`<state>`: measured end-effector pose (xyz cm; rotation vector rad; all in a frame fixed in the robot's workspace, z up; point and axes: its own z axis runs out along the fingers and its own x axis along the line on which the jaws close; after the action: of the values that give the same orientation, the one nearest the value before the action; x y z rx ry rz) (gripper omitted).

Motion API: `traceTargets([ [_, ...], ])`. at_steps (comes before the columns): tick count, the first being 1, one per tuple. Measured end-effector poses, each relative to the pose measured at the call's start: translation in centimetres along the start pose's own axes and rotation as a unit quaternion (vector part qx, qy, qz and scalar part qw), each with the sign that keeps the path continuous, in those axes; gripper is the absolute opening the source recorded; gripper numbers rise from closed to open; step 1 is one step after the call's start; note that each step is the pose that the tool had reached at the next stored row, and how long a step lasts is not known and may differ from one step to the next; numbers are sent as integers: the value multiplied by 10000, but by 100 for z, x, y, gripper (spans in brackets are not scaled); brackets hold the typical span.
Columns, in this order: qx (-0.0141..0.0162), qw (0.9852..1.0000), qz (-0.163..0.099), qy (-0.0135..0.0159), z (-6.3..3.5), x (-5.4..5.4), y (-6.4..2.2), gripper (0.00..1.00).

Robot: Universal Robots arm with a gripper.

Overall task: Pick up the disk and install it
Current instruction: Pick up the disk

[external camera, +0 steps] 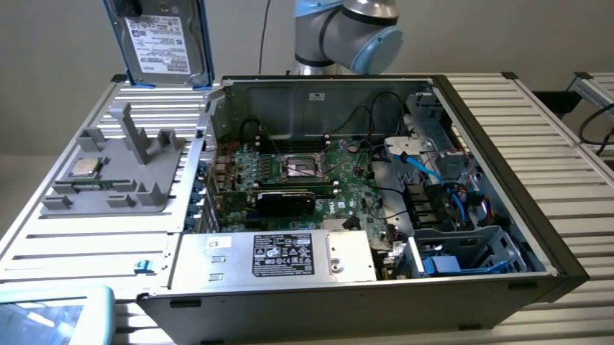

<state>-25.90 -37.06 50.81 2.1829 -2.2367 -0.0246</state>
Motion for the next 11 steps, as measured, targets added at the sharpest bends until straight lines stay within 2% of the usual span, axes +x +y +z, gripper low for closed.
traceTargets([
  [11, 0, 10000, 0, 0, -9, 144, -366, 37],
])
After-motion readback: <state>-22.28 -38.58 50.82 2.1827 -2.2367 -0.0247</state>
